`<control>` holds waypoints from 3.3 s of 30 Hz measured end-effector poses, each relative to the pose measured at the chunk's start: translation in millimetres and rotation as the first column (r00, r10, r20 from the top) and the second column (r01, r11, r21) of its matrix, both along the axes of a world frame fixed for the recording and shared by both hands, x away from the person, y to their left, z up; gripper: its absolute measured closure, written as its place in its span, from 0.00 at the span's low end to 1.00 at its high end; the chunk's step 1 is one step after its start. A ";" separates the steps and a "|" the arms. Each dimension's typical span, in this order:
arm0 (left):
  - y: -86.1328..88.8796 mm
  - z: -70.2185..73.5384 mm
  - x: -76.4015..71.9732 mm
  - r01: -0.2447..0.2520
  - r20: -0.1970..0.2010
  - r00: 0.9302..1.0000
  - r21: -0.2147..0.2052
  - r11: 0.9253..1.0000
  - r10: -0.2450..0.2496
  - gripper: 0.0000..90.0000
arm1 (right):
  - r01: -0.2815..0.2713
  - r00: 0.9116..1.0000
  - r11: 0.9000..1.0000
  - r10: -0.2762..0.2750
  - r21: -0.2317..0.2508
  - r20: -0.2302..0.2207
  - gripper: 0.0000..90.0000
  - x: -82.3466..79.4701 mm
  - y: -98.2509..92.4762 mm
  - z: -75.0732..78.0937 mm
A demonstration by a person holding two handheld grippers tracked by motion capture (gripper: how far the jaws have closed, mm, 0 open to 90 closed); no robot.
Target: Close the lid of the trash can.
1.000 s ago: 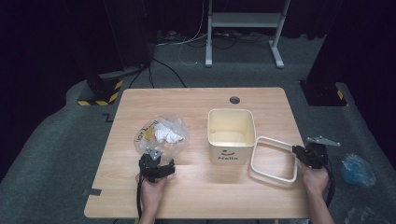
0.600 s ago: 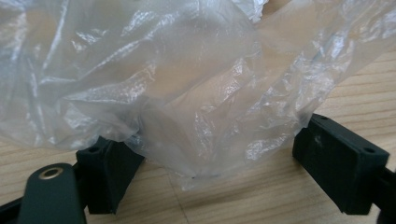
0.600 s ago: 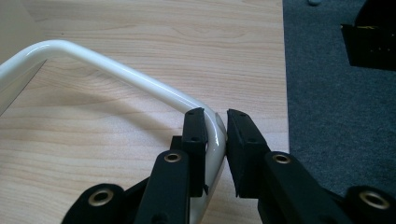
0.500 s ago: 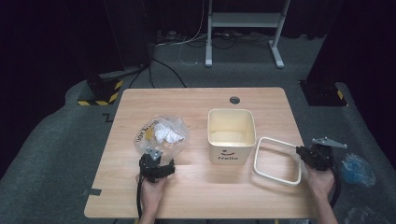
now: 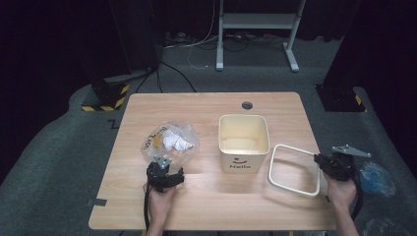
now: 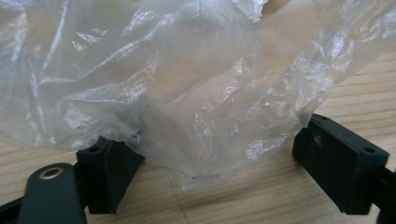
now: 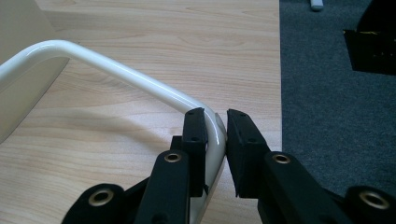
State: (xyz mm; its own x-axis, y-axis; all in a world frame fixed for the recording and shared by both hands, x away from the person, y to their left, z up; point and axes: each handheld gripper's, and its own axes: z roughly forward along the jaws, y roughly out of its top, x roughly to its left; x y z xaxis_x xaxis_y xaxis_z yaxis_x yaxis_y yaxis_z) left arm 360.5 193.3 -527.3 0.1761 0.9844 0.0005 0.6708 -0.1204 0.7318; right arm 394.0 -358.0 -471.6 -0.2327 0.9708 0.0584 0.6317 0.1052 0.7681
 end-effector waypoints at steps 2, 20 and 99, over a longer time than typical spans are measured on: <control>0.0 0.0 0.0 0.000 0.000 1.000 -0.001 1.000 0.000 0.19 | -0.001 1.000 1.000 0.001 0.000 0.001 0.87 -0.7 0.5 1.6; -0.1 0.0 0.0 0.000 0.000 1.000 -0.001 1.000 0.000 0.19 | -0.022 0.999 1.000 0.022 -0.010 0.031 0.87 -4.5 -0.1 30.5; -0.2 0.0 0.0 -0.002 0.000 1.000 -0.002 1.000 0.002 0.19 | -0.180 0.981 0.982 0.176 0.048 0.086 0.87 35.5 66.6 100.9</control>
